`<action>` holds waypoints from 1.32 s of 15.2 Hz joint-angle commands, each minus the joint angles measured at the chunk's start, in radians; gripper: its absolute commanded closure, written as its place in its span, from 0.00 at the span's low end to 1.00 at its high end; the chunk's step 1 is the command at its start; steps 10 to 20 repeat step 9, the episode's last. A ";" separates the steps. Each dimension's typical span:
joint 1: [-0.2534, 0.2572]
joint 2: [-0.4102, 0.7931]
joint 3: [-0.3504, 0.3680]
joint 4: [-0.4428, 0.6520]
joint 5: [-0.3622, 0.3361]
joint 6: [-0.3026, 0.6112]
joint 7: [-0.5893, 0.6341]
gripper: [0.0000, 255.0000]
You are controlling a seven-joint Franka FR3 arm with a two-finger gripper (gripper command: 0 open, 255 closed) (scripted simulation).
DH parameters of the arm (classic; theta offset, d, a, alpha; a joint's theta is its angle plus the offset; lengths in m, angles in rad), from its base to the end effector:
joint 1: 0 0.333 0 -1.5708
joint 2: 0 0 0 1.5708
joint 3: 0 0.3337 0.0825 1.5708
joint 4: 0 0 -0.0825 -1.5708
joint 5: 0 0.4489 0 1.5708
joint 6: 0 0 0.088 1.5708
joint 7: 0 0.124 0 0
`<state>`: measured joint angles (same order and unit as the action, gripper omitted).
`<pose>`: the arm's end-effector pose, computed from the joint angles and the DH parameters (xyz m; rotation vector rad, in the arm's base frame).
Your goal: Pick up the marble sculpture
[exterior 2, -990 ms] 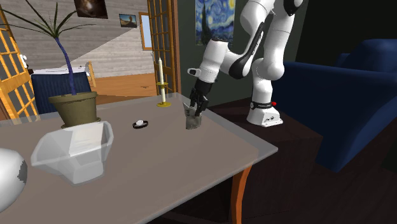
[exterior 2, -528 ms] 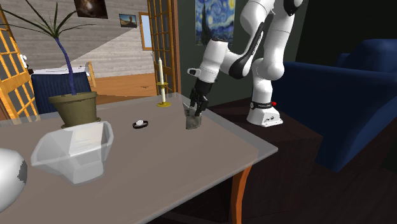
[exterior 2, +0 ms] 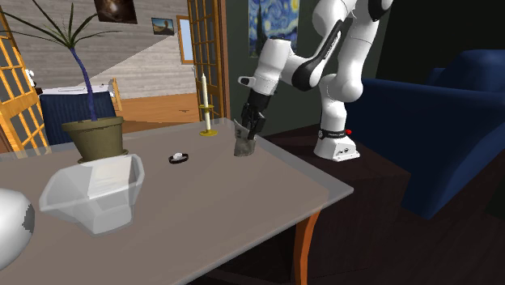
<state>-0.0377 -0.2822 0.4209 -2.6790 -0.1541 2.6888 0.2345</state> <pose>0.4388 0.1691 0.2975 2.9647 0.4164 0.4645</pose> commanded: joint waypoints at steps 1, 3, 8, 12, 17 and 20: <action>0.015 -0.026 -0.015 0.008 0.025 -0.032 -0.026 1.00; 0.027 -0.049 -0.026 0.018 0.044 -0.064 -0.043 1.00; 0.047 -0.091 -0.046 0.043 0.072 -0.130 -0.073 1.00; 0.047 -0.091 -0.046 0.043 0.072 -0.130 -0.073 1.00; 0.047 -0.091 -0.046 0.043 0.072 -0.130 -0.073 1.00; 0.047 -0.091 -0.046 0.043 0.072 -0.130 -0.073 1.00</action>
